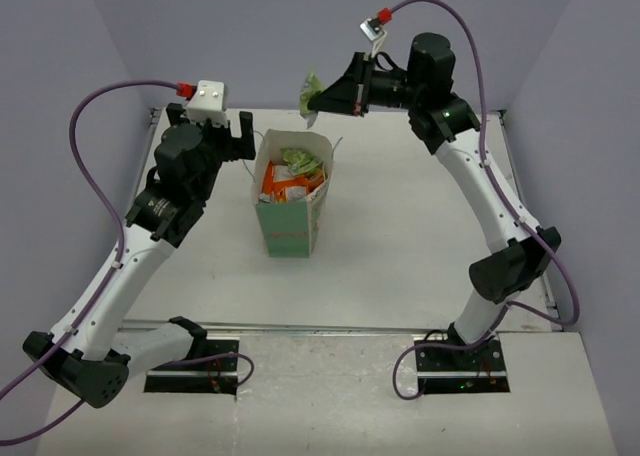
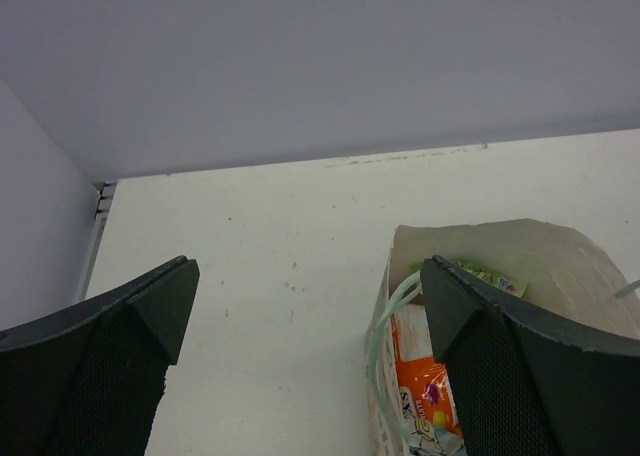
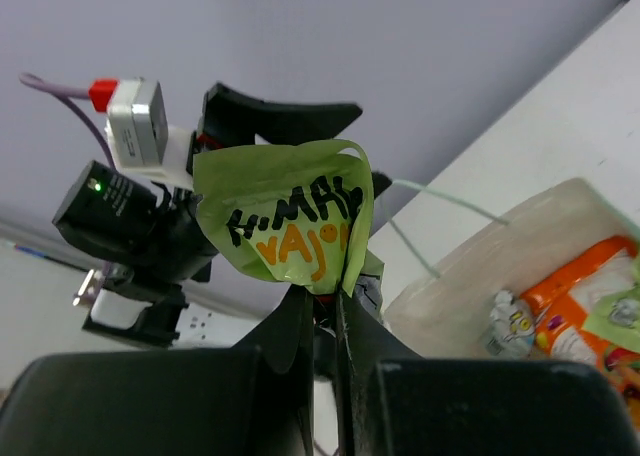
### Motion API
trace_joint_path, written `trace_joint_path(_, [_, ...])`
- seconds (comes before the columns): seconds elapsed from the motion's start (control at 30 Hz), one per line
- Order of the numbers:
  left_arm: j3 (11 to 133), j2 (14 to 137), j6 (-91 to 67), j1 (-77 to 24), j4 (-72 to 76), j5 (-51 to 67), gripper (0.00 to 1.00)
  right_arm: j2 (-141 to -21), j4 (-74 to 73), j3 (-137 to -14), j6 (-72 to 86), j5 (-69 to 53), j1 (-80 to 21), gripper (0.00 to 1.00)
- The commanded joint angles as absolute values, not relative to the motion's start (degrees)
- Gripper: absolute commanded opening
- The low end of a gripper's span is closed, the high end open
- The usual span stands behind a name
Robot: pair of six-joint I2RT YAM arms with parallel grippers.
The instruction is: Place the snacks into the paper bag
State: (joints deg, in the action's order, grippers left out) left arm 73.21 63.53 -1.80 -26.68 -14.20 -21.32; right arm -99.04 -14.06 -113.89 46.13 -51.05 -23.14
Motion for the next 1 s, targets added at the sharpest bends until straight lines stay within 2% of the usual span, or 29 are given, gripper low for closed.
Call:
trace_joint_path(0.0, [73.74, 62.49, -0.26, -26.37, -10.64, -23.55, 1.0, -100.55, -16.17, -115.84, 46.85, -56.24, -25.13, 0.0])
trace_joint_path(0.23, [73.74, 62.4, -0.26, -25.75, -8.7, -25.14, 1.0, -103.36, -26.54, -119.01, 39.64, -57.39, -27.6, 0.0])
trace_joint_path(0.27, [73.83, 62.23, -0.26, -25.75, -8.61, -24.96, 1.0, -103.45, -26.54, -118.74, 39.55, -57.48, -27.6, 0.04])
trace_joint_path(0.3, [73.83, 62.14, -0.26, -25.75, -8.53, -24.7, 1.0, -103.27, -26.11, -118.13, 39.55, -57.83, -27.68, 0.17])
trace_joint_path(0.33, [73.92, 61.96, -0.26, -25.75, -8.44, -24.61, 1.0, -103.18, -26.02, -118.04, 39.55, -58.09, -27.6, 0.38])
trace_joint_path(0.37, [73.92, 61.79, -0.26, -25.75, -8.44, -24.44, 1.0, -103.18, -25.84, -117.95, 39.29, -58.27, -27.6, 0.7])
trace_joint_path(0.43, [73.92, 61.44, -0.26, -25.66, -8.44, -24.0, 1.0, -102.4, -24.61, -117.34, 39.46, -58.1, -27.6, 0.87])
trace_joint_path(0.5, [74.0, 61.17, -0.26, -25.75, -8.35, -23.38, 1.0, -102.04, -23.56, -117.51, 39.55, -57.48, -27.6, 0.98])
trace_joint_path(0.73, [74.0, 60.65, -0.26, -25.75, -8.35, -22.15, 1.0, -99.06, -24.52, -116.64, 37.18, -51.16, -27.68, 0.99])
trace_joint_path(0.97, [75.05, 60.56, -0.26, -25.75, -8.52, -21.18, 1.0, -91.86, -22.68, -113.38, 29.54, -38.43, -27.16, 0.99])
